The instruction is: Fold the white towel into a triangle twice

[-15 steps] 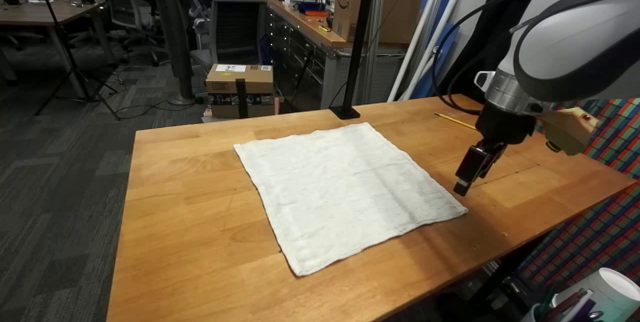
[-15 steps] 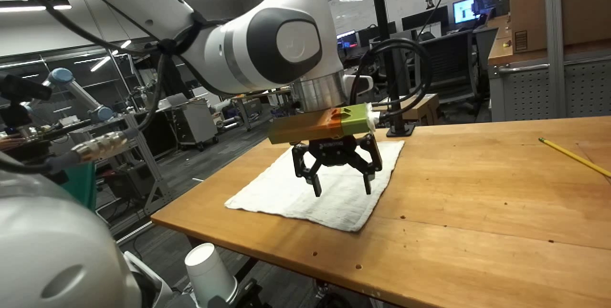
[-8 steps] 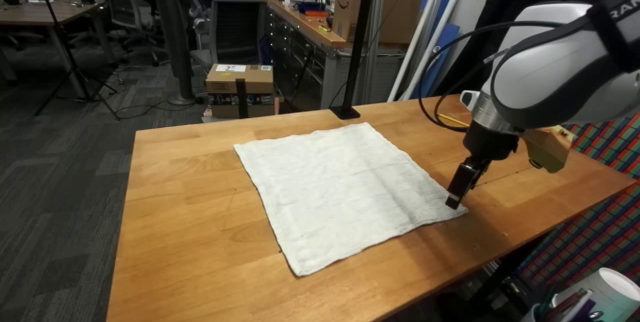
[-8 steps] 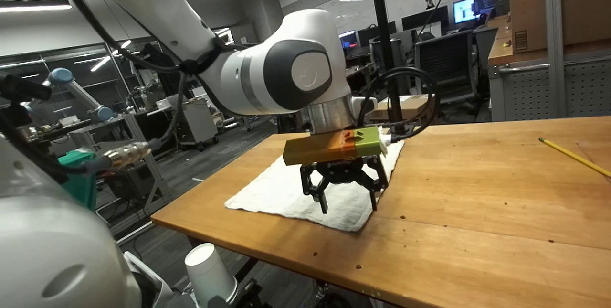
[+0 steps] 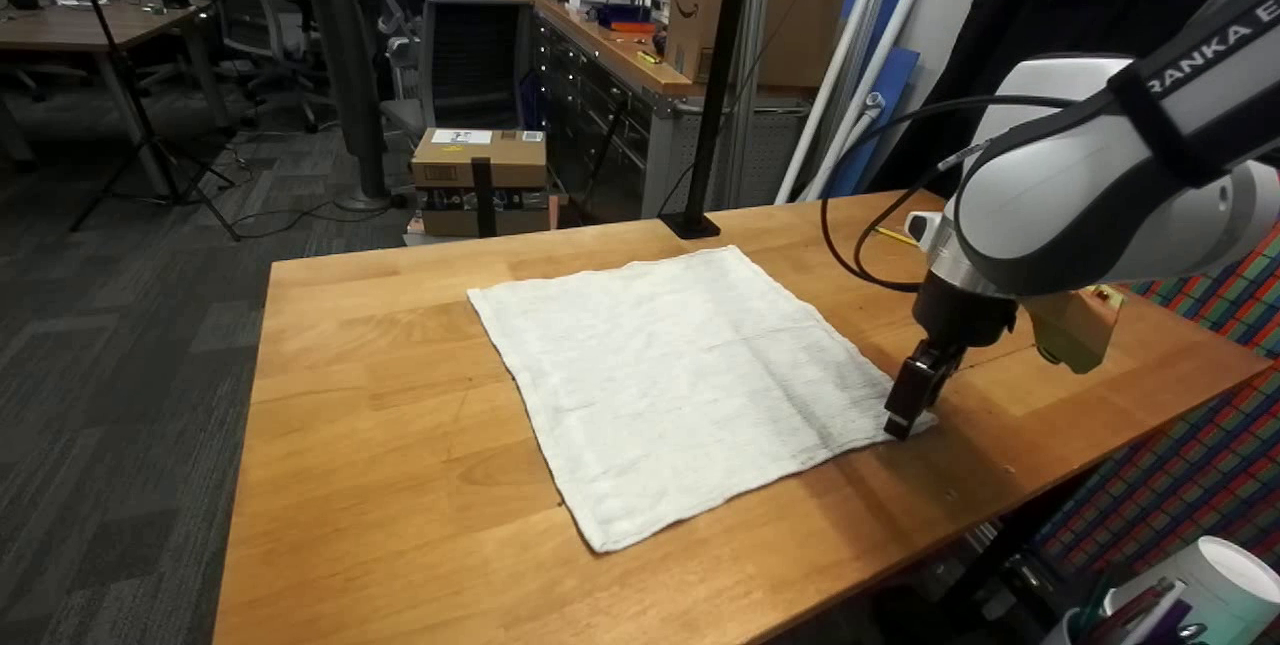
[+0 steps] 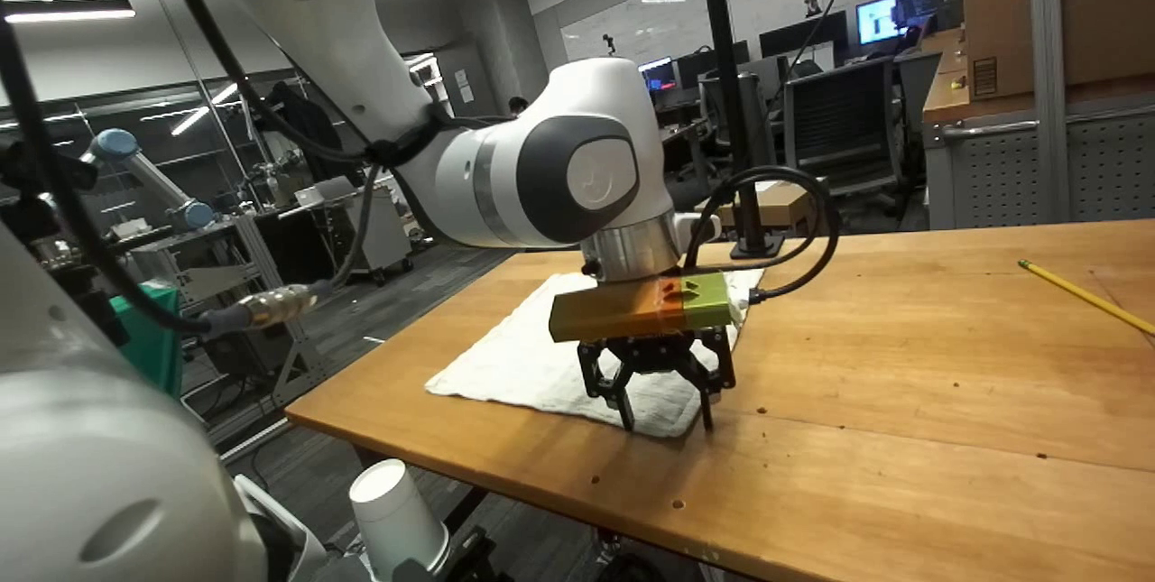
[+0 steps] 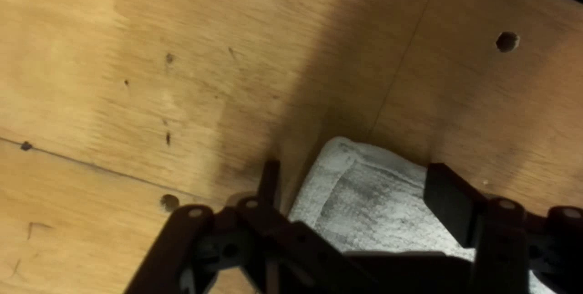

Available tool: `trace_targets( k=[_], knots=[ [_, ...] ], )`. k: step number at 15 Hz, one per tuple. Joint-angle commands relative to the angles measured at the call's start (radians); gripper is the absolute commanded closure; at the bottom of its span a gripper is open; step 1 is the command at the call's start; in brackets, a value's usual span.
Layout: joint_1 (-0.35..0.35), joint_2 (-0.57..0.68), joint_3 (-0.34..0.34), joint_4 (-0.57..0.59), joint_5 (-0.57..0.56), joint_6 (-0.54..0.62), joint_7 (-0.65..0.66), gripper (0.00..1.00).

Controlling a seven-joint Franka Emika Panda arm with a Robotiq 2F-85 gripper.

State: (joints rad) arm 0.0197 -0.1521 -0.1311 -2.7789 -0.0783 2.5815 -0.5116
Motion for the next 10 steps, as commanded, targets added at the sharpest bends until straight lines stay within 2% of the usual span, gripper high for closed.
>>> trace_targets(
  k=[1,6,10],
  knots=[
    [-0.011,0.017,0.006,0.005,0.006,0.036,-0.024,0.51],
    [-0.009,0.009,0.018,0.018,-0.004,0.009,-0.002,0.88],
    [-0.012,-0.009,0.035,0.025,-0.036,-0.008,0.032,0.94]
  ],
)
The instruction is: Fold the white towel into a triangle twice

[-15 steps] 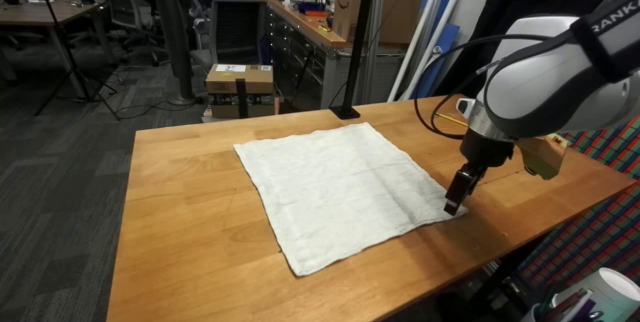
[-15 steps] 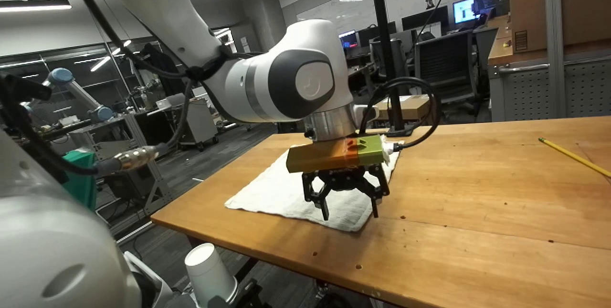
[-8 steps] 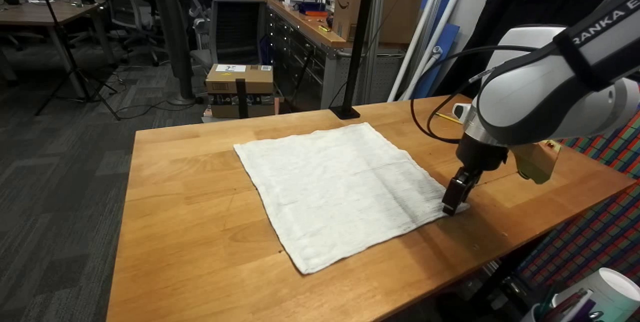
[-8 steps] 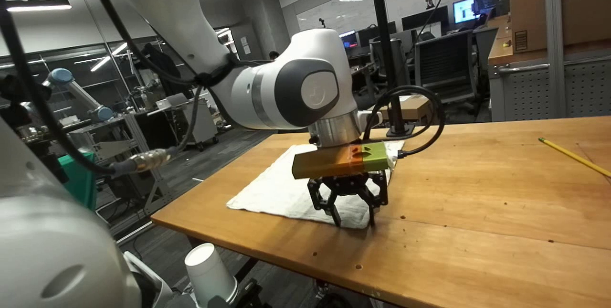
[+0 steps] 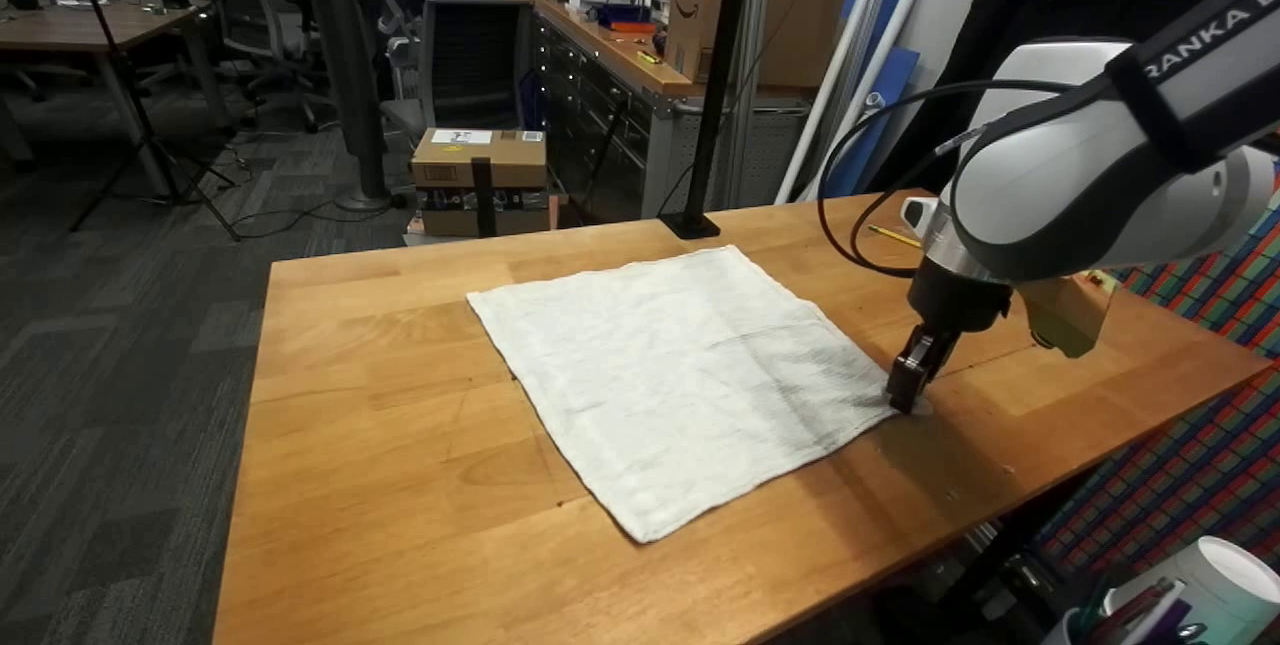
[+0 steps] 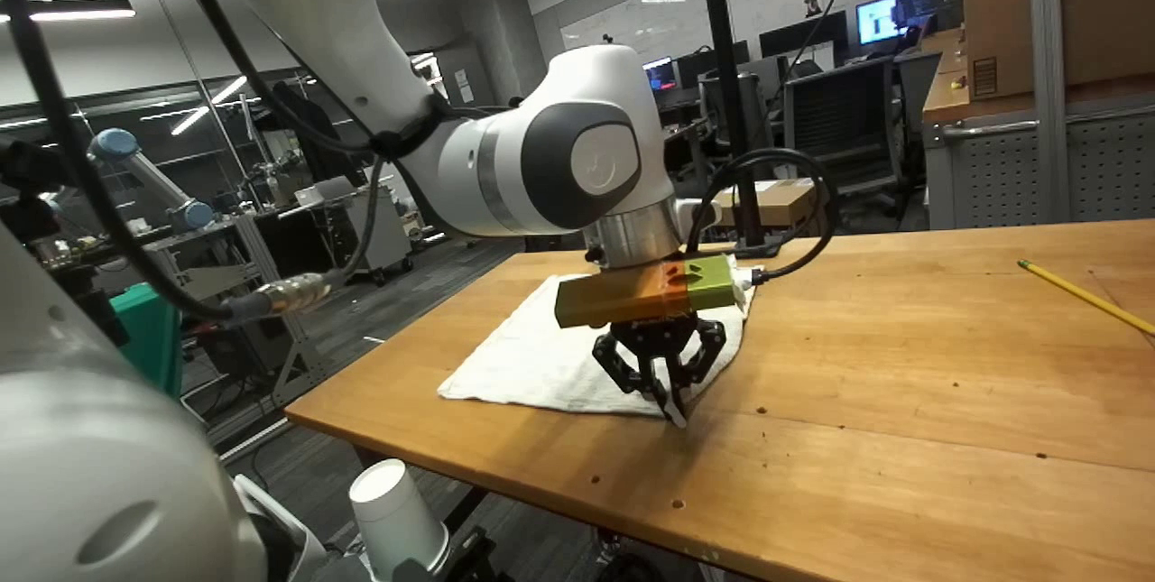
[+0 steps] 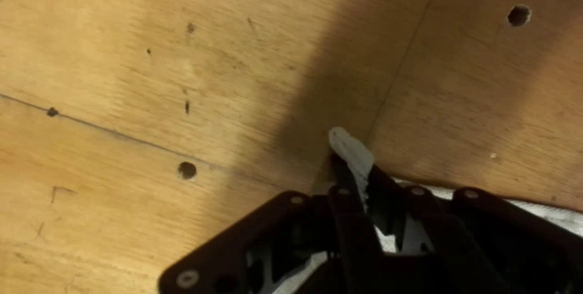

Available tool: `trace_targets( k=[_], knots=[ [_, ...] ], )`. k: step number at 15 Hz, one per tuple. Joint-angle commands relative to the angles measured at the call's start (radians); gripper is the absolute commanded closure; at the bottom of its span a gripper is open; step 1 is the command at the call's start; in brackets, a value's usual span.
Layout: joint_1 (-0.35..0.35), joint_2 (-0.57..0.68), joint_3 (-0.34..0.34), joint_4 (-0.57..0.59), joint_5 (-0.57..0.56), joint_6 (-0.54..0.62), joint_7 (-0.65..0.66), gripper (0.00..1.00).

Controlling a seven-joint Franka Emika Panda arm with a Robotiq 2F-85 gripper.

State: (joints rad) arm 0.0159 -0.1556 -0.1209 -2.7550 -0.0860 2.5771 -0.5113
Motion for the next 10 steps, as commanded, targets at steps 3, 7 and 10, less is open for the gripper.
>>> trace_targets(
  k=[3,7,10],
  knots=[
    [0.007,-0.031,0.054,0.001,-0.047,-0.009,0.052,0.91],
    [0.056,-0.066,0.137,0.003,-0.050,-0.014,0.105,0.91],
    [0.113,-0.039,0.228,0.042,-0.051,0.016,0.231,0.91]
  ],
)
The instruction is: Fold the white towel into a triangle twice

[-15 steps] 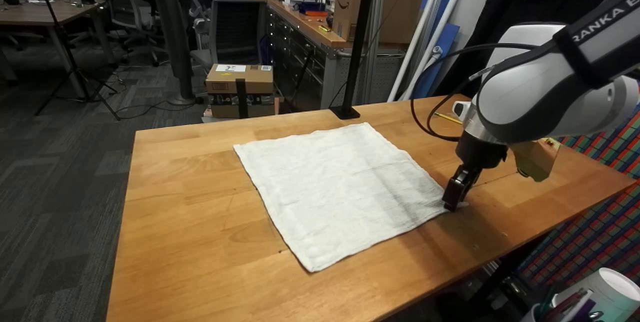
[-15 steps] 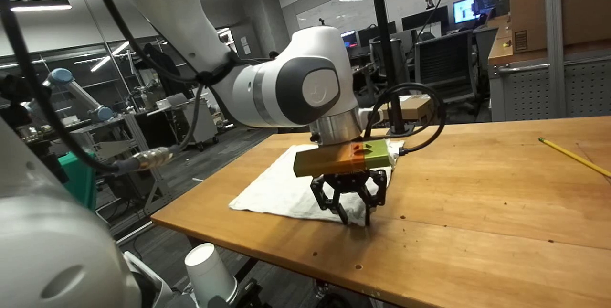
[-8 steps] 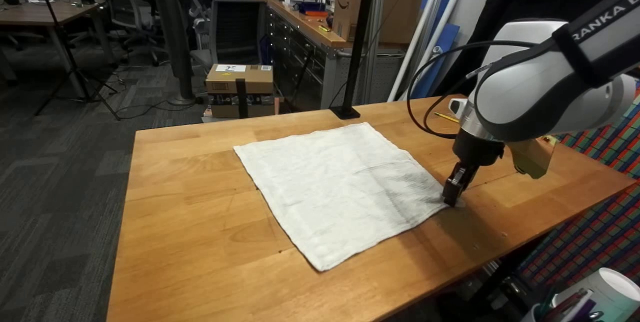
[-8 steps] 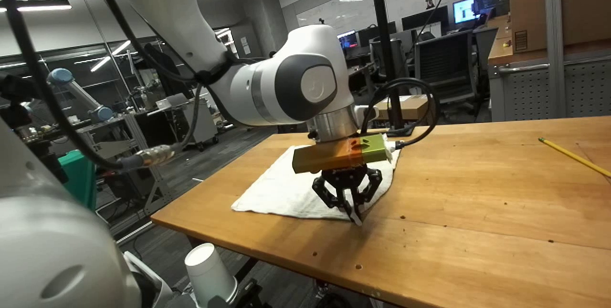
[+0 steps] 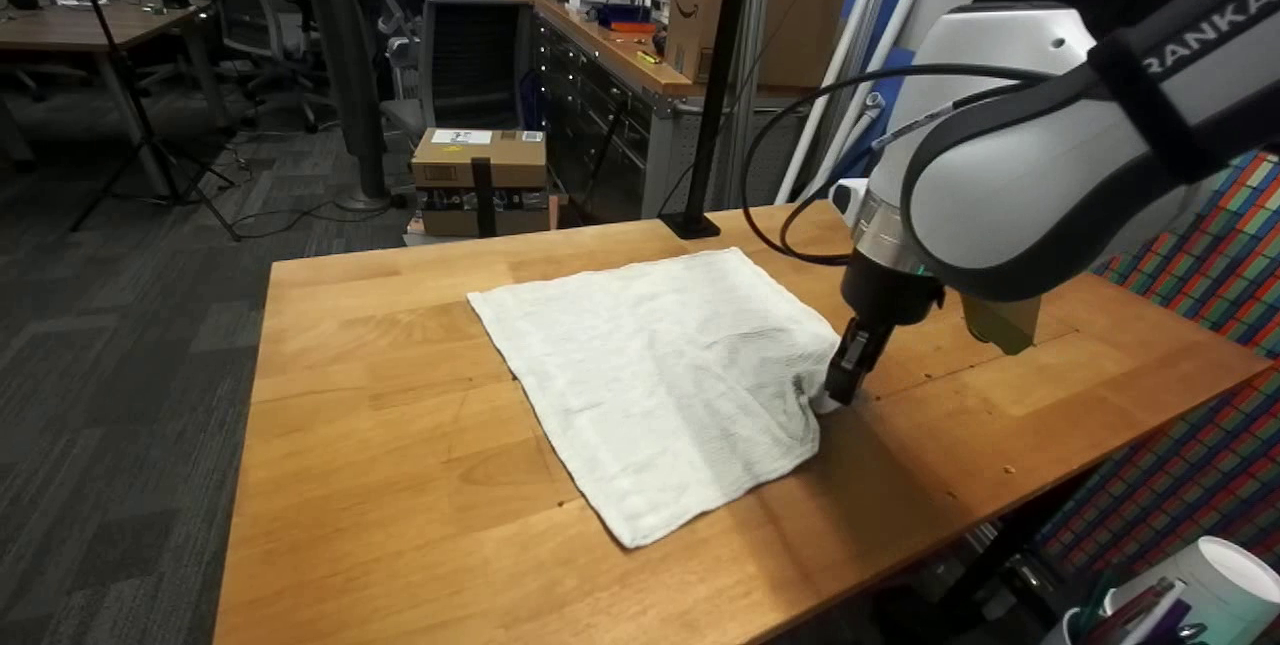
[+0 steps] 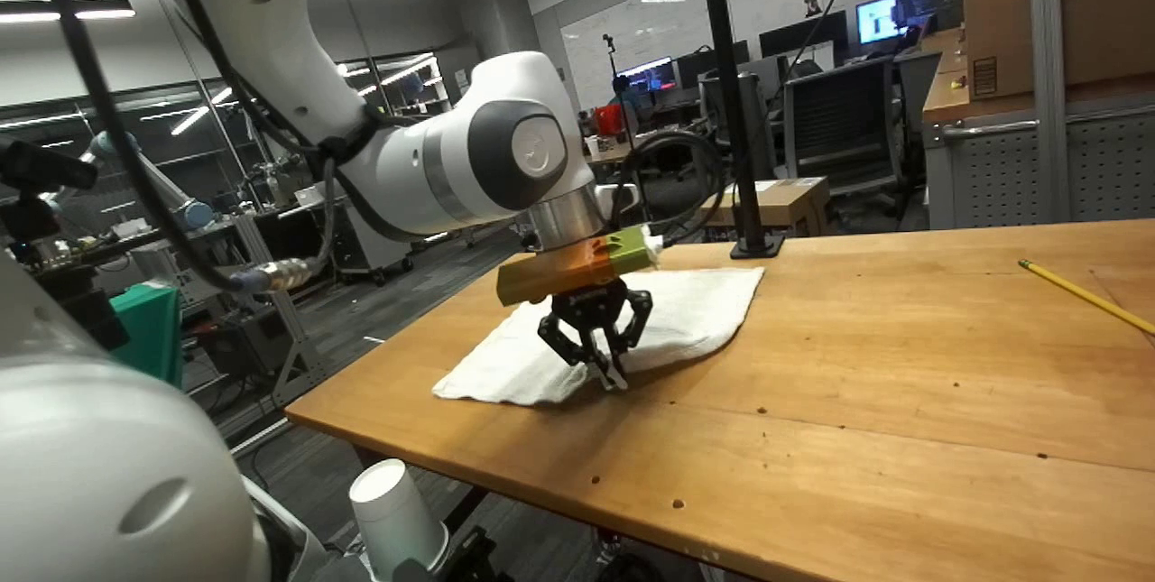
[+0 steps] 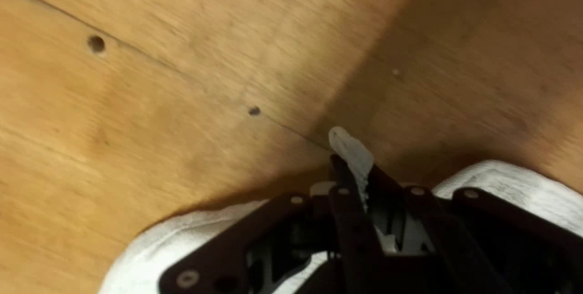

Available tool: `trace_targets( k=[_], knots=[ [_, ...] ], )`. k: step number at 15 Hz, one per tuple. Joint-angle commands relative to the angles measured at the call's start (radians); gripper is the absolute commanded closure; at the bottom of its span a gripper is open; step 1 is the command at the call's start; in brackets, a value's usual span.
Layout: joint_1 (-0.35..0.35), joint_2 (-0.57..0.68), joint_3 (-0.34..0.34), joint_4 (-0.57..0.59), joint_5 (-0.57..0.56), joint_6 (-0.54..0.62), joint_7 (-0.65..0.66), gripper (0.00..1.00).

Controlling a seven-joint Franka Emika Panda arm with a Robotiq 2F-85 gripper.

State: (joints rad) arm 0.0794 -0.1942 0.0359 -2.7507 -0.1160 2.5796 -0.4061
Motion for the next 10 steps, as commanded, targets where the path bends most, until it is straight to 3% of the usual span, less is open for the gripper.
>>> trace_targets(
  k=[1,5,10],
  knots=[
    [0.063,0.025,0.101,0.071,-0.029,0.024,0.177,0.91],
    [0.059,0.159,0.209,0.279,-0.219,0.071,0.431,0.91],
    [0.081,0.350,0.218,0.537,-0.452,0.065,0.609,0.91]
  ],
)
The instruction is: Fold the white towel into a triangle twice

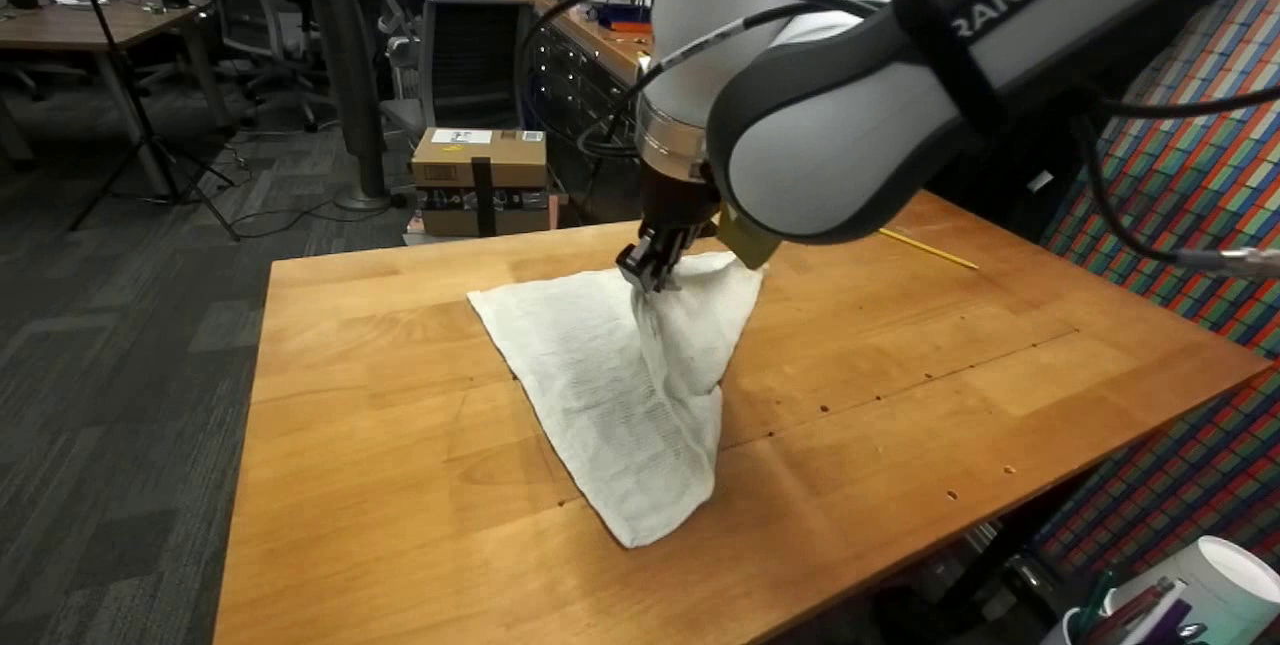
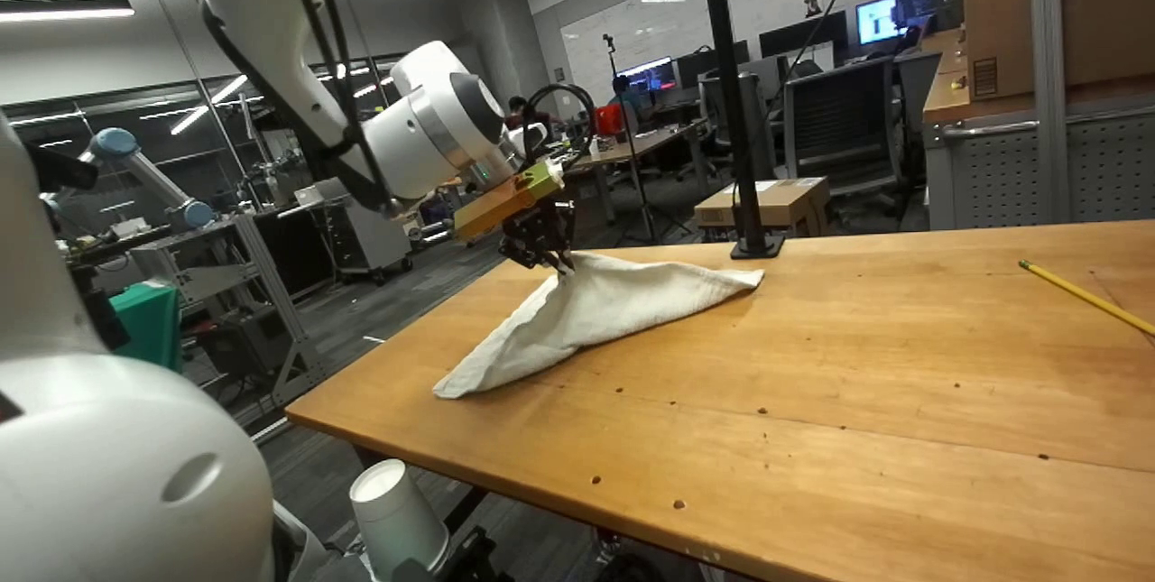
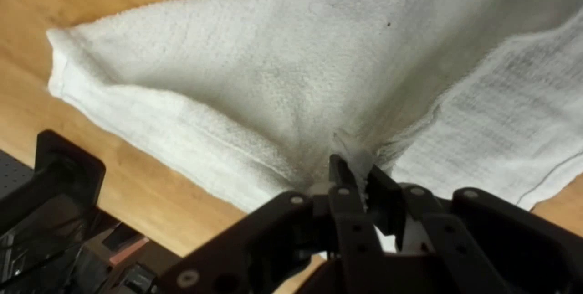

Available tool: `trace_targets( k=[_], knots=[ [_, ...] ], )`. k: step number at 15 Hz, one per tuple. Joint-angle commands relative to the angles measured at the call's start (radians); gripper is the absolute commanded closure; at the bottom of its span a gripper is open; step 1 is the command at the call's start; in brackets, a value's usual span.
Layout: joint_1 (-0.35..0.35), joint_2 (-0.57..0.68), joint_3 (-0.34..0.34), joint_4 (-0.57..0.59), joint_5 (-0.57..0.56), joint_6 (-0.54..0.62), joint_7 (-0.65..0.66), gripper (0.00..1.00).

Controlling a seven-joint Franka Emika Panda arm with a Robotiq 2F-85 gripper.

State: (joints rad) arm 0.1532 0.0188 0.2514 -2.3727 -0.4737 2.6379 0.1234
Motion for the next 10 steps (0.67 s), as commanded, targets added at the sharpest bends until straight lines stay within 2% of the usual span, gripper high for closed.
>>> trace_targets(
  k=[1,3,4,10],
  knots=[
    [0.018,0.175,0.000,0.198,-0.115,0.008,0.095,0.91],
    [0.037,0.243,0.001,0.266,-0.132,0.007,0.113,0.91],
    [0.091,0.273,-0.037,0.293,-0.119,0.009,0.110,0.91],
    [0.241,0.393,-0.049,0.395,-0.087,-0.003,0.109,0.91]
  ],
)
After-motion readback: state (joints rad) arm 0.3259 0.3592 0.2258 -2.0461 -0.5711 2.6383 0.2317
